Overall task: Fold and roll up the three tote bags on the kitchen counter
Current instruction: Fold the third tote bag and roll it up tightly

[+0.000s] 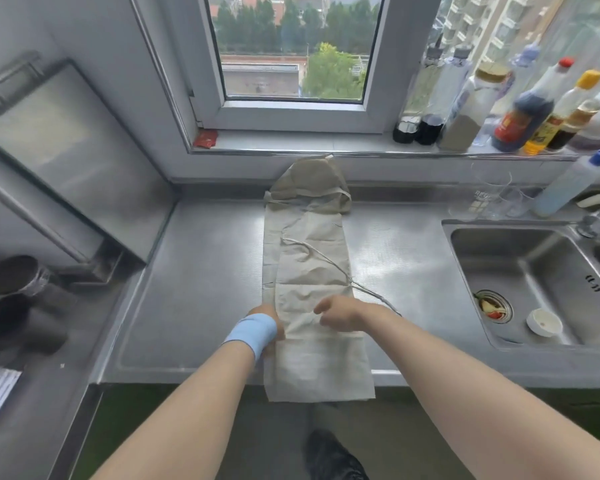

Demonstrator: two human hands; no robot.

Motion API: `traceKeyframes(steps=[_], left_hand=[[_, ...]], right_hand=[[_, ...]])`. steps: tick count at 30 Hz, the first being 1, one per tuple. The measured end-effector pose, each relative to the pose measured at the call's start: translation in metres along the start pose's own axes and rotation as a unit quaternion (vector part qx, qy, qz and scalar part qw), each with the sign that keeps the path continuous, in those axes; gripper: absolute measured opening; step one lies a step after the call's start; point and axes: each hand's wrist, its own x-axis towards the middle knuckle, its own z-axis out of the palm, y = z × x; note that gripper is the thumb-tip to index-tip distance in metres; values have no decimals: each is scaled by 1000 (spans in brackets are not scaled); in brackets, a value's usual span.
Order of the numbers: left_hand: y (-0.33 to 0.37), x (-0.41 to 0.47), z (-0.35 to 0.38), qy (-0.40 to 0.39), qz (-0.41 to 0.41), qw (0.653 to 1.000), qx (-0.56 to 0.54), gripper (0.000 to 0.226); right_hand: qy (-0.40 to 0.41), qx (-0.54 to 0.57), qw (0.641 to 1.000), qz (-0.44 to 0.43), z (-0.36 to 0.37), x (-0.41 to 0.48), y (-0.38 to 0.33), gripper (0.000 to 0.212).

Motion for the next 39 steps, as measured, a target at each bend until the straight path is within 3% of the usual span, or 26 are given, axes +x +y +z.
traceKeyframes(steps=[2, 4, 8, 16, 20, 22, 24, 27, 29, 33, 36, 39], left_hand=[[5, 15, -9, 49, 3, 996, 78, 23], [18, 32, -23, 93, 29, 993, 67, 28], [60, 63, -43, 79, 126, 989, 14, 31], [112, 107, -40, 34, 198, 980, -8, 34], [122, 114, -49, 29, 174, 979, -98, 5], [127, 112, -62, -42, 119, 970, -207, 9], [127, 110, -80, -122, 87, 932, -329, 20], [113, 113, -103, -139, 90, 893, -418, 18], [98, 120, -116, -90, 81, 898, -423, 5], [63, 141, -141, 97, 57, 914, -390, 19], [38, 146, -158, 201, 28, 892, -403, 18], [23, 145, -171, 246, 41, 871, -424, 14]], right_hand=[[53, -19, 998, 5, -14, 15, 7, 47], [127, -18, 992, 11, -34, 26, 15, 47], [192, -32, 980, 42, -70, 49, 32, 35], [119, -121, 982, 88, -79, 96, 56, 24], [75, 8, 995, 58, -108, 104, 33, 10], [69, 118, 990, 24, -126, 106, 13, 11], [62, 204, 977, -11, -141, 108, -9, 9], [65, 277, 957, -52, -156, 116, -38, 12], [70, 303, 948, -72, -160, 125, -56, 14], [116, 298, 944, -77, -155, 154, -80, 16], [172, 106, 975, -89, -145, 179, -83, 27], [164, -82, 977, -111, -137, 195, -84, 48]])
